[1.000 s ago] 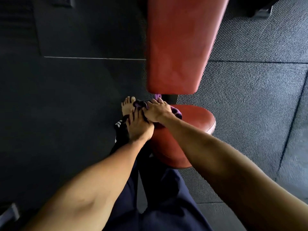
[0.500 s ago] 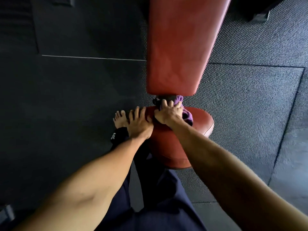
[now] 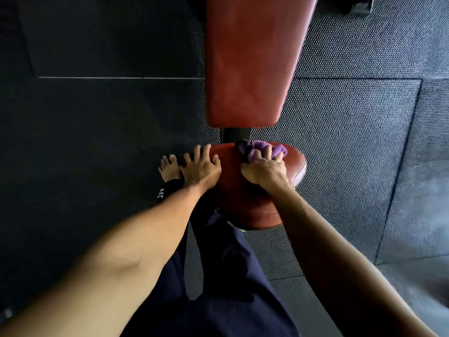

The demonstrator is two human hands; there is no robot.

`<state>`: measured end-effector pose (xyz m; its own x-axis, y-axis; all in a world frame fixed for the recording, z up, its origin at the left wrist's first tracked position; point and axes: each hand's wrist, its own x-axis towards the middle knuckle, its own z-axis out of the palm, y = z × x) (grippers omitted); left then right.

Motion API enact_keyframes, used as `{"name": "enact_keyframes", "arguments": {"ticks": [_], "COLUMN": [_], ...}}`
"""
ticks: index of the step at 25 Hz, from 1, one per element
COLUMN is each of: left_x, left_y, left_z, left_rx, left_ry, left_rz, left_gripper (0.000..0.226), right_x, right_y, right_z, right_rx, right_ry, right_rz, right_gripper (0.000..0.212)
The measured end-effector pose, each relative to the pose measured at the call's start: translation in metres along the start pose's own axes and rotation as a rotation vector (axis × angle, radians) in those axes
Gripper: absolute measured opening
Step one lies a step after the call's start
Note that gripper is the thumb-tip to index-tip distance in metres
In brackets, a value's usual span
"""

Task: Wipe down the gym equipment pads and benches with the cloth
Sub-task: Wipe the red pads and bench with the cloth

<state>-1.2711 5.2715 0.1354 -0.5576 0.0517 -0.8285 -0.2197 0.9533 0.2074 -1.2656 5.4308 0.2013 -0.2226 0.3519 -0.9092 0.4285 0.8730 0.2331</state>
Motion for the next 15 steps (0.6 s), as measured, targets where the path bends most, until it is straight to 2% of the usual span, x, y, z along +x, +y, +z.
{"name": "enact_keyframes", "arguments": {"ticks": [3, 5, 8, 10, 12, 15], "left_x": [-0.006, -0.014, -0.019, -0.025, -0.031, -0.024], "left_y": [-0.002, -0.004, -0.009, -0.010, -0.011, -0.021], "left_z": [-0.007, -0.016, -0.025, -0.025, -0.024, -0.016], "left_rx": [0.043, 0.083, 0.044, 0.029, 0.015, -0.018], "left_ry": [0.007, 0.000, -0.020, 0.025, 0.044, 0.013], "left_rz": [0.029, 0.067, 0.066, 0.062, 0.064, 0.108], "left_gripper": [0.049, 0.049, 0.051, 0.051, 0.051, 0.053], "right_x": [-0.012, -0.052, -0.094, -0.094, -0.082, -0.052], "right_y": [-0.056, -0.071, -0.037, -0.002, 0.020, -0.001], "right_z": [0.008, 0.016, 0.020, 0.026, 0.030, 0.032], "right_rx": [-0.130, -0.209, -0.151, -0.078, -0.031, 0.033], "right_ry": [-0.024, 0.025, 0.135, 0.146, 0.152, 0.180], "right_rz": [-0.044, -0.195, -0.341, -0.232, -0.061, 0.047], "right_gripper": [0.088, 0.078, 0.070, 0.071, 0.081, 0.083]}}
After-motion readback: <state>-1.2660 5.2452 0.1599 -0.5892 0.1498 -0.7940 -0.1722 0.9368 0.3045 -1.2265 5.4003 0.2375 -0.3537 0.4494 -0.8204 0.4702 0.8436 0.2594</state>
